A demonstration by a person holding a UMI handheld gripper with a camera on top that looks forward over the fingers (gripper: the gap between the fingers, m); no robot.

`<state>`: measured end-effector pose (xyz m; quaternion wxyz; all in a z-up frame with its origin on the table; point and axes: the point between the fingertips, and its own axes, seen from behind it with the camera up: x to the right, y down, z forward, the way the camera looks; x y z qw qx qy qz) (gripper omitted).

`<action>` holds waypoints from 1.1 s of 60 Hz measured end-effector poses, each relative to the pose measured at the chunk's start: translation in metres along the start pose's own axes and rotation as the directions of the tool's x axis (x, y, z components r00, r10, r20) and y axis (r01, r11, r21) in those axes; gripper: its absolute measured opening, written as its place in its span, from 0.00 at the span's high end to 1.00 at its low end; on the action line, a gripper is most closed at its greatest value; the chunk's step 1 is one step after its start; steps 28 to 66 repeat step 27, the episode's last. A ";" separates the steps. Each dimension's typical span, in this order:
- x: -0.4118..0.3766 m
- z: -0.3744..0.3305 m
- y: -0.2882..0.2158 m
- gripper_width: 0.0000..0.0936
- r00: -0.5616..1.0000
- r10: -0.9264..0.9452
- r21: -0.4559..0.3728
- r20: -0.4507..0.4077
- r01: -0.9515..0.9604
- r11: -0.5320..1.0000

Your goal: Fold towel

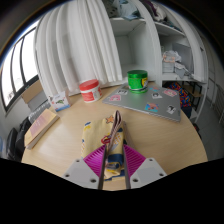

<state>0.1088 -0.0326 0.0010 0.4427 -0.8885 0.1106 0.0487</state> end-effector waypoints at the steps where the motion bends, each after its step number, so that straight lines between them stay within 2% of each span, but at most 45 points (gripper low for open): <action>1: 0.002 -0.004 -0.002 0.57 1.000 0.001 0.004 0.001 -0.001 1.000; 4: 0.006 -0.017 -0.010 0.23 1.000 -0.012 0.038 0.004 0.012 0.999; 6: 0.010 -0.026 -0.016 0.09 1.000 -0.030 0.068 0.005 0.030 0.997; 10: 0.016 -0.048 -0.020 0.12 0.998 -0.055 0.112 0.021 0.052 0.992; 27: 0.062 -0.164 -0.001 0.11 0.994 -0.075 0.228 0.077 0.056 0.972; 66: 0.062 -0.164 -0.001 0.11 0.994 -0.075 0.228 0.077 0.056 0.972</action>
